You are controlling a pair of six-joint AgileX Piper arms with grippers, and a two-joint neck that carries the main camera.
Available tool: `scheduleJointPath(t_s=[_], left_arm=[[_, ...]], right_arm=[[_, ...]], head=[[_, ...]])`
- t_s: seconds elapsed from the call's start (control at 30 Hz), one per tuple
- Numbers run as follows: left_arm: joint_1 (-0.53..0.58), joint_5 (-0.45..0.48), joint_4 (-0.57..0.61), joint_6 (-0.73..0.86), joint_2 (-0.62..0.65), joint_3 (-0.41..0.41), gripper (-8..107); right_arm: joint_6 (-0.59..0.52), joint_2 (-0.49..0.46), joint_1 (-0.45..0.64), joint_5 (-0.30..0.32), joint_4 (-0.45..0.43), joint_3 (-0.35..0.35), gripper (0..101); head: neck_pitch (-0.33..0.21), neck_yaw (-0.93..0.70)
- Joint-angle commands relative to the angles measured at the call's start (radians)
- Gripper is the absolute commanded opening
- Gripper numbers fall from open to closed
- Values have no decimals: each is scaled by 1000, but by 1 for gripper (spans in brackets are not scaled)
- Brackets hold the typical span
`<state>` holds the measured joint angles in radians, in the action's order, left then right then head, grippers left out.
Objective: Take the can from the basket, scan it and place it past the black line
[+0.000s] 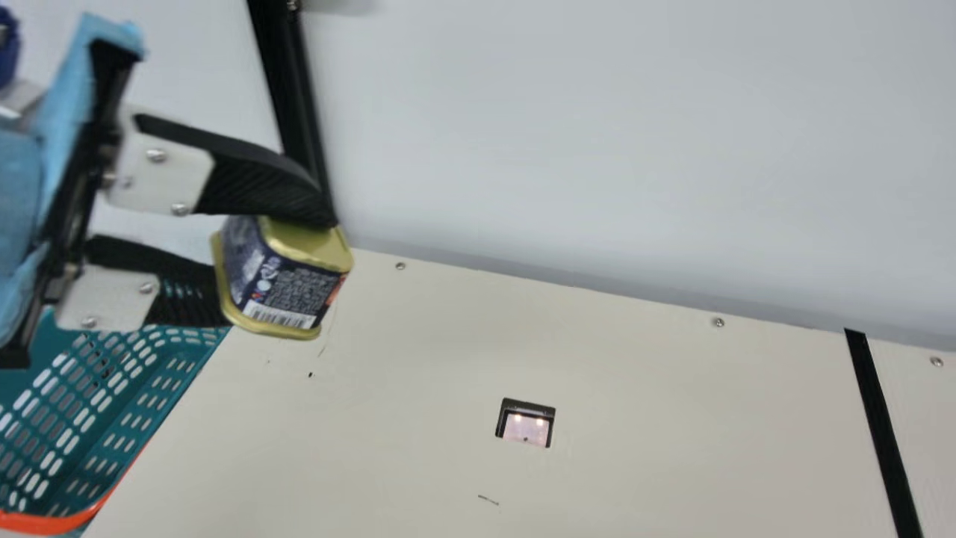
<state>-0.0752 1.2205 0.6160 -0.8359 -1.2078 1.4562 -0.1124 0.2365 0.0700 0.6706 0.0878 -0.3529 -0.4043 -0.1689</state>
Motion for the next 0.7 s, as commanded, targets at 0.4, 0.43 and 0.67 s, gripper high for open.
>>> scheduleJointPath(t_s=[0.4,0.43,0.67], left_arm=[[-2,0,36,-16,-4,4,10],[1,0,39,-22,-4,7,10],[28,0,60,-74,-10,34,10]], right_arm=[[0,0,0,0,0,0,101],[0,0,0,0,0,0,101],[0,0,0,0,0,0,101]], head=[[-32,73],[-32,73],[-32,73]])
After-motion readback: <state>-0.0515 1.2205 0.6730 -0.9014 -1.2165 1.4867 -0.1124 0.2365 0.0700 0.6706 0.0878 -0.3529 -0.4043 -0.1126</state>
